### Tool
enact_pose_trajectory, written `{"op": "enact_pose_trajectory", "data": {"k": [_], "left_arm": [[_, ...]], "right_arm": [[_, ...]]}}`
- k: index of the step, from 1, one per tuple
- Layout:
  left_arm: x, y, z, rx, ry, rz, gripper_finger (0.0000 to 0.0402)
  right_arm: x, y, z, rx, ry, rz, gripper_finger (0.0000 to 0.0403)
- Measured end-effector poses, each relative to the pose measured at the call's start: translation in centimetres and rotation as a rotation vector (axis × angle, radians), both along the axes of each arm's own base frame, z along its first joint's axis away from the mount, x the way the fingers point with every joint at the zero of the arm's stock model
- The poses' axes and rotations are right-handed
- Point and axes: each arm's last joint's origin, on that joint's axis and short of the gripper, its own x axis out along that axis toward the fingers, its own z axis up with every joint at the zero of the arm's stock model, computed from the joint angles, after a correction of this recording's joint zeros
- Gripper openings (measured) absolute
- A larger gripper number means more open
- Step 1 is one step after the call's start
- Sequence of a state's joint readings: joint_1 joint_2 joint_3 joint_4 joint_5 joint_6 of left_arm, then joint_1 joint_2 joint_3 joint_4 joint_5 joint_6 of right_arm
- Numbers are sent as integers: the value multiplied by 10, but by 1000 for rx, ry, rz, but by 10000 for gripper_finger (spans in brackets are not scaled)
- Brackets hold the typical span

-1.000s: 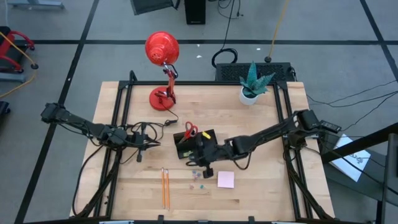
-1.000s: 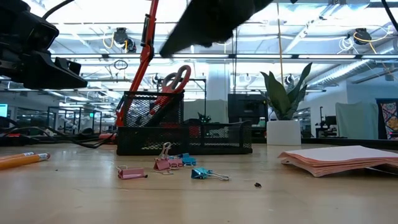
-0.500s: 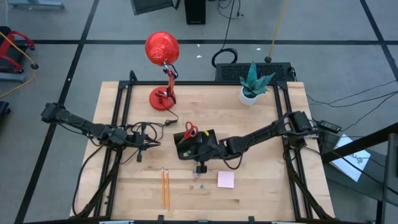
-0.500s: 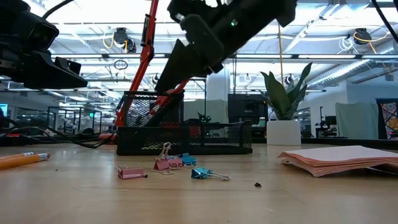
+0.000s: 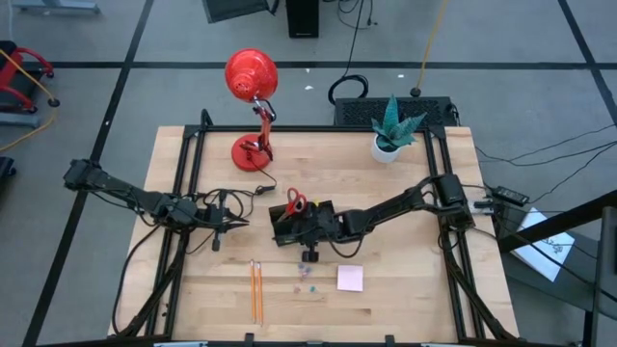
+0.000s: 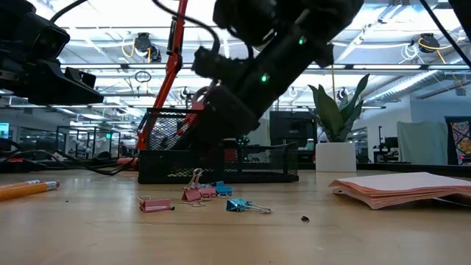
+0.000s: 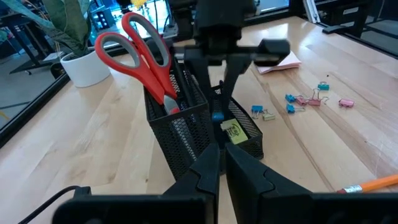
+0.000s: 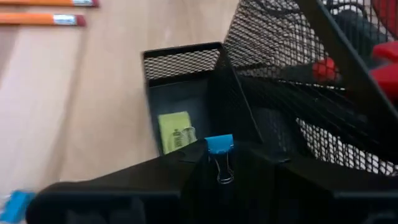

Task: Pick and place office supplies into organizer
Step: Put the blue binder clip into the desk organizer, then adjust the desk organizer

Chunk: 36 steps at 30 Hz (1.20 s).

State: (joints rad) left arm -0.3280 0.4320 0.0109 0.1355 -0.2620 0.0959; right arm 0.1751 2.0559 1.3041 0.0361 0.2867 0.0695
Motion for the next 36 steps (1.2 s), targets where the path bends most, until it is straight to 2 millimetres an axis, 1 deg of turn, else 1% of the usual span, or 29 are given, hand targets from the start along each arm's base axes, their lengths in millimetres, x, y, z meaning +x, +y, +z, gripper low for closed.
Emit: {"op": "enact_pose_trajectory", "data": {"k": [7, 11, 18, 29, 36], "left_arm": [[0, 0, 0, 2, 0, -1, 31], [0, 0, 0, 3, 0, -1, 31], [0, 0, 0, 3, 0, -1, 31], [0, 0, 0, 0, 0, -1, 31], [0, 0, 0, -2, 0, 0, 31]], "right_arm": [[0, -2, -2, 10, 9, -3, 57], [0, -5, -2, 61, 25, 28, 57], [0, -6, -2, 62, 24, 26, 57], [2, -9, -1, 102, 11, 8, 81], [2, -9, -2, 131, 16, 20, 84]]}}
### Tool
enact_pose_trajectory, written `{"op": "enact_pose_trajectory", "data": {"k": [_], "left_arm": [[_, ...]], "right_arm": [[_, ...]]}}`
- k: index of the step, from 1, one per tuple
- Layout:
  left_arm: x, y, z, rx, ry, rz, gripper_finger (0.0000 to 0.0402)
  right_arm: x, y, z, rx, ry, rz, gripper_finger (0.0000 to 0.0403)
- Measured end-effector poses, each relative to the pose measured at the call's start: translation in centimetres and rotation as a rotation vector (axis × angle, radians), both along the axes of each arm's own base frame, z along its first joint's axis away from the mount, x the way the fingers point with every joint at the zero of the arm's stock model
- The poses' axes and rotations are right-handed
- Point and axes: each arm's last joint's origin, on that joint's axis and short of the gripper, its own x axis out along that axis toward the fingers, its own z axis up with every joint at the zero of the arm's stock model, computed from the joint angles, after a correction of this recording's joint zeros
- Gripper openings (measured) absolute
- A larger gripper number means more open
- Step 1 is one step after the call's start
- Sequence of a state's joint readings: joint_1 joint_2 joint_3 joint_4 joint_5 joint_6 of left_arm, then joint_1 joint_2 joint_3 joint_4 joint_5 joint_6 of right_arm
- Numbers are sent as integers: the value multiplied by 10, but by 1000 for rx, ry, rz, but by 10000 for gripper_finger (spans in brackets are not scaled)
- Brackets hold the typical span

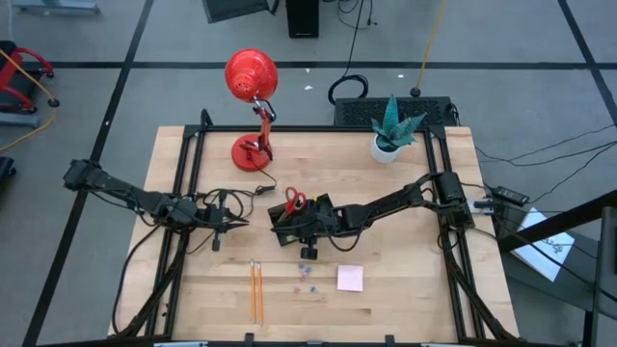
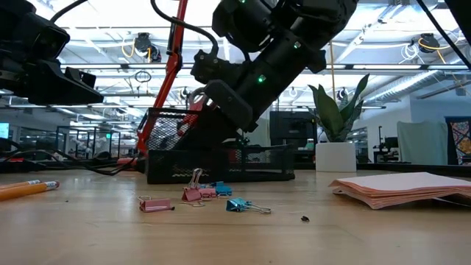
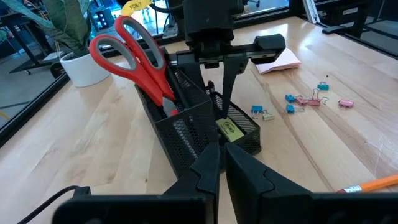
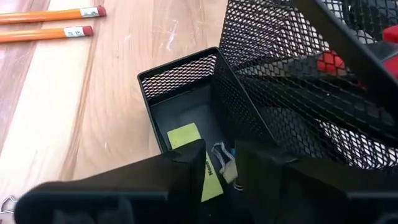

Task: Pick and place office supplies into organizer
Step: Adjust the desk organizer

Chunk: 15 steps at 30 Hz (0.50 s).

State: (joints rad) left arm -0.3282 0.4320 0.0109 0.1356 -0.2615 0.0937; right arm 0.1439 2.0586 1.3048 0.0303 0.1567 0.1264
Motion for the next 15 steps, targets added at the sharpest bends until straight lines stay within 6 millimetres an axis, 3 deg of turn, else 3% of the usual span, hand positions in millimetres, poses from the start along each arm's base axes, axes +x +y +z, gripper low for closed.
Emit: {"op": "enact_pose_trajectory", "data": {"k": [10, 15], "left_arm": [[0, 0, 0, -2, 0, 1, 31], [0, 0, 0, -2, 1, 0, 31]], "right_arm": [[-1, 6, 4, -24, -8, 46, 85], [-2, 17, 36, -59, -90, 116, 85]]}}
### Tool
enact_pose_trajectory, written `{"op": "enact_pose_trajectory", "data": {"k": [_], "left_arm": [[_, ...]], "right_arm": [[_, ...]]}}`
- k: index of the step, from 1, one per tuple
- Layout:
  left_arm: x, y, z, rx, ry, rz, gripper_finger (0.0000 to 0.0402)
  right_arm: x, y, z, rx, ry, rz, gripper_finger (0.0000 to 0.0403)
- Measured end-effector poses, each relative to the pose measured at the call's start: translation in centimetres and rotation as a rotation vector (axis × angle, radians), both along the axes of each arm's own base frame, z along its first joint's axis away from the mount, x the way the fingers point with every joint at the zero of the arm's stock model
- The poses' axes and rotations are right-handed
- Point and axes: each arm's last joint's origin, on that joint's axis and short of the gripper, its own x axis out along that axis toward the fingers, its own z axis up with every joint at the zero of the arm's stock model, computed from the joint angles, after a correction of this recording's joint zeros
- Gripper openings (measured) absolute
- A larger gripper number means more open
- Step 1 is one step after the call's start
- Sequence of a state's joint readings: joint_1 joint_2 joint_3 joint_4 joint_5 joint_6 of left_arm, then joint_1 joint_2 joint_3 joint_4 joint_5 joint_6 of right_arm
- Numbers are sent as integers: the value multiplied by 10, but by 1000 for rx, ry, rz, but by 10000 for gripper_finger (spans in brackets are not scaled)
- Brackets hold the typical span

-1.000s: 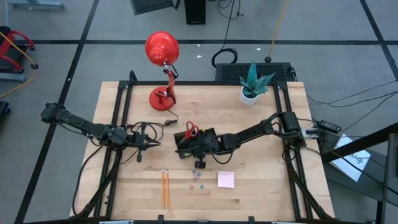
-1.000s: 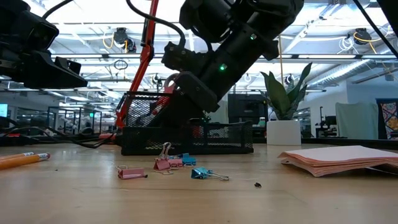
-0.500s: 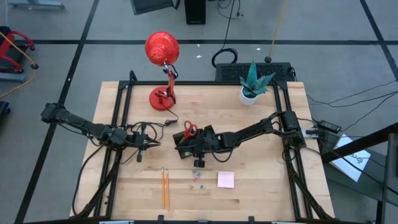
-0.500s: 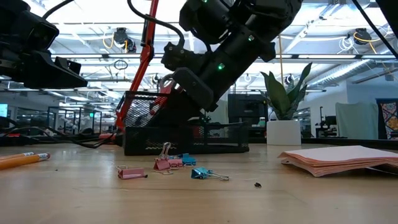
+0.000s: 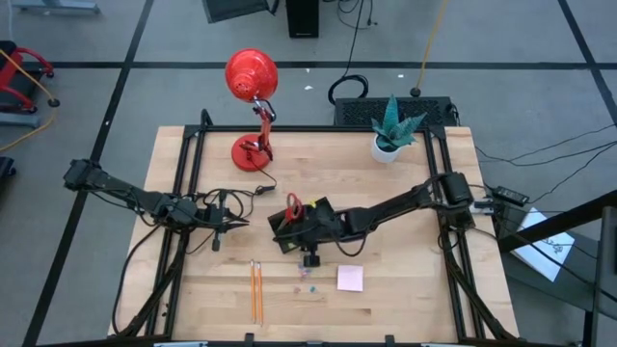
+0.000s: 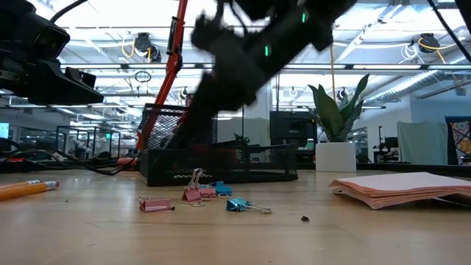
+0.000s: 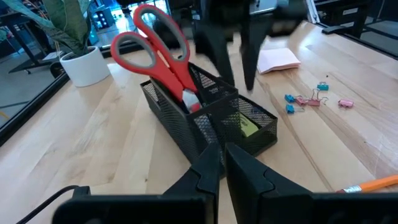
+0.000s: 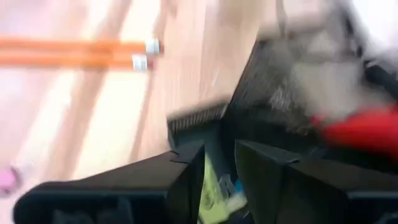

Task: Pick and place office supplies into organizer
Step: Adjust the desk organizer

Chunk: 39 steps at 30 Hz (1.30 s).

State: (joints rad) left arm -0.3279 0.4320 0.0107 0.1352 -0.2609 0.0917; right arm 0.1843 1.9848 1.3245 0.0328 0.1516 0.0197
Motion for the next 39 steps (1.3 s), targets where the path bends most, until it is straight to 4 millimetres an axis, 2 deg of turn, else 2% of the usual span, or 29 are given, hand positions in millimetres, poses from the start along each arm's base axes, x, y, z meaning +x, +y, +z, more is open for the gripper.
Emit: {"op": "enact_pose_trajectory", "data": {"k": [9, 14, 17, 21, 25, 30, 39], "left_arm": [[0, 0, 0, -5, 1, 1, 31], [0, 0, 0, -10, 4, 3, 31], [0, 0, 0, -14, 4, 4, 31], [0, 0, 0, -17, 4, 4, 31], [0, 0, 0, -17, 5, 4, 31], [0, 0, -1, -9, 9, 2, 31], [0, 0, -1, 10, 10, -3, 31]], "right_arm": [[-13, -2, 52, -69, -112, -39, 85], [-33, -11, 71, -233, -40, -161, 84], [-45, -25, 81, -335, 21, -257, 83], [-52, -53, 79, -354, 100, -354, 69], [-50, -70, 72, -285, 85, -299, 52], [-46, -61, 69, -233, 7, -215, 46], [-44, -39, 71, -250, -39, -162, 55]]}}
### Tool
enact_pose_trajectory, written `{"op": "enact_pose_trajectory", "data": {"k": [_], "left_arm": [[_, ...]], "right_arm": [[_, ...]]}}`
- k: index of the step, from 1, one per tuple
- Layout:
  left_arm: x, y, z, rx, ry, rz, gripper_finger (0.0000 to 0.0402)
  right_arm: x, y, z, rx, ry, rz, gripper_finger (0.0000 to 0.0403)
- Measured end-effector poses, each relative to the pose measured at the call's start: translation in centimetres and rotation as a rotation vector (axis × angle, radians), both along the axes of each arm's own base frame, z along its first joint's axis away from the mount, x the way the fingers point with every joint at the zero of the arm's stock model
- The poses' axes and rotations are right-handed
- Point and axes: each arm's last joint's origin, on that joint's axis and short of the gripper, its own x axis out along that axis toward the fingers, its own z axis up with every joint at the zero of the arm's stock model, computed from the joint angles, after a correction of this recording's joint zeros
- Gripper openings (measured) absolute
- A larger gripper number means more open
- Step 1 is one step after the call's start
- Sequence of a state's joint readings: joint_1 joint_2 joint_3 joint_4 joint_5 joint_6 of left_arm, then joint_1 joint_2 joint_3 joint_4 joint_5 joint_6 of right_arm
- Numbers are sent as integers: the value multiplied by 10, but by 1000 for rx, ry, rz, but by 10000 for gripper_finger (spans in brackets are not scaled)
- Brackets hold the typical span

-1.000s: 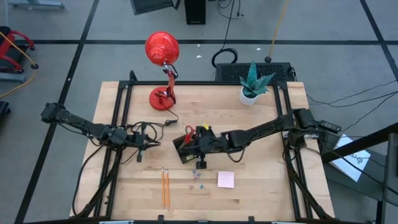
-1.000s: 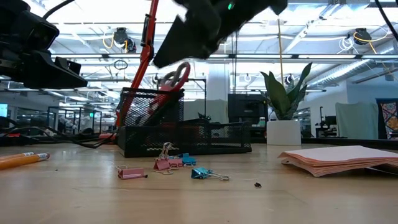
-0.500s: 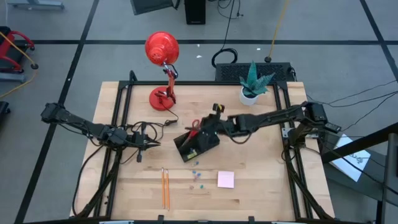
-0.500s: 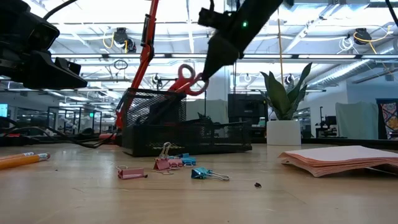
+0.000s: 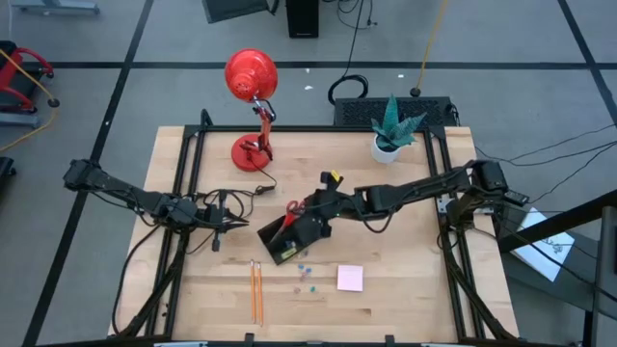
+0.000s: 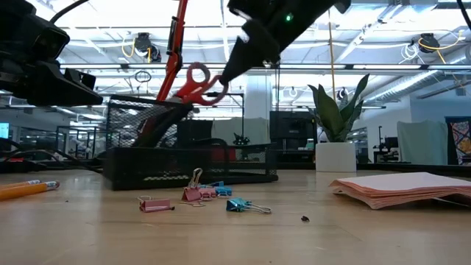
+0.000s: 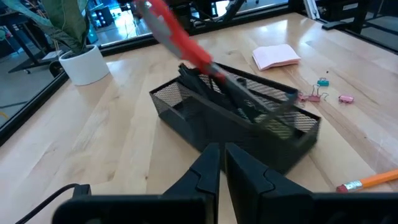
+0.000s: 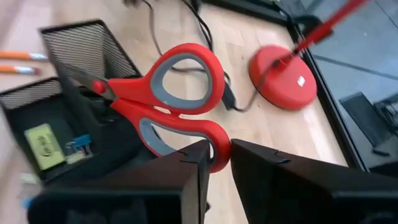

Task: Pick and place office supplies into organizer
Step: Adjust the desk organizer

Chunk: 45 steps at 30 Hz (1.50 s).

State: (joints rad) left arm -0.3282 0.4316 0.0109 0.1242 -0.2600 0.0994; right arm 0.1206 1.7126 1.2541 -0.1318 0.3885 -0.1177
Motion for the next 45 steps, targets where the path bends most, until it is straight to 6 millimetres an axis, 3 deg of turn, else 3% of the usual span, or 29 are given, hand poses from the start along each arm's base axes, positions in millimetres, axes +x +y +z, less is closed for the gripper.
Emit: {"op": "enact_pose_trajectory", "data": {"k": [8, 15, 31, 40, 45], "left_arm": [[0, 0, 1, -1, -5, 1, 31], [0, 0, 1, 17, -7, -4, 31], [2, 0, 6, 17, -63, -6, 31], [2, -1, 8, -7, -86, -1, 31], [2, 0, 7, -13, -75, 1, 31]], "right_arm": [[2, 15, 7, -1, -51, 36, 55], [6, 21, 19, 5, -72, 78, 26], [6, 22, 24, -63, -51, 72, 26], [51, 34, 17, -176, 124, 107, 28], [66, 47, 21, -270, 199, 111, 28]]}}
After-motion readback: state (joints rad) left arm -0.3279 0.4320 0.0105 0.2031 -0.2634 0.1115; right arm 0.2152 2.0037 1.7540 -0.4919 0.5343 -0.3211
